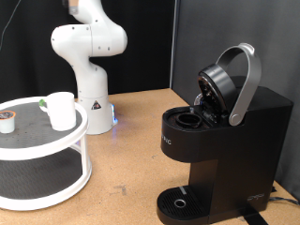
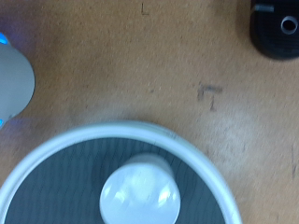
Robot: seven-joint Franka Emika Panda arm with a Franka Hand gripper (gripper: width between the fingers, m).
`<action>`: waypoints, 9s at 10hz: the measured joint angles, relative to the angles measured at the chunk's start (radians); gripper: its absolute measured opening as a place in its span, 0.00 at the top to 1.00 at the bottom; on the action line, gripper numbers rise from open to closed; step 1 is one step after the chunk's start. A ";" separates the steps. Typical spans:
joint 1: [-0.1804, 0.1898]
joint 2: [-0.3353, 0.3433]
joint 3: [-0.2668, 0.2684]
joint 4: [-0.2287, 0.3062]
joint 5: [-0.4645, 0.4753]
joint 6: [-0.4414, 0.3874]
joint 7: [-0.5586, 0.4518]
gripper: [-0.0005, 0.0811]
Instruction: Make a cup of coffee with the keurig machine
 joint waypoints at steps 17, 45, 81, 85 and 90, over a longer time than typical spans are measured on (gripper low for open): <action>-0.059 0.025 -0.335 -0.206 -0.266 0.327 -0.266 0.01; -0.068 0.300 -0.545 -0.406 -0.328 0.818 -0.225 0.01; 0.299 0.311 -0.437 -0.078 0.490 0.485 -0.026 0.46; 0.319 0.322 -0.419 -0.059 0.512 0.486 -0.021 0.46; 0.438 0.373 -0.403 0.067 0.565 0.416 -0.049 0.46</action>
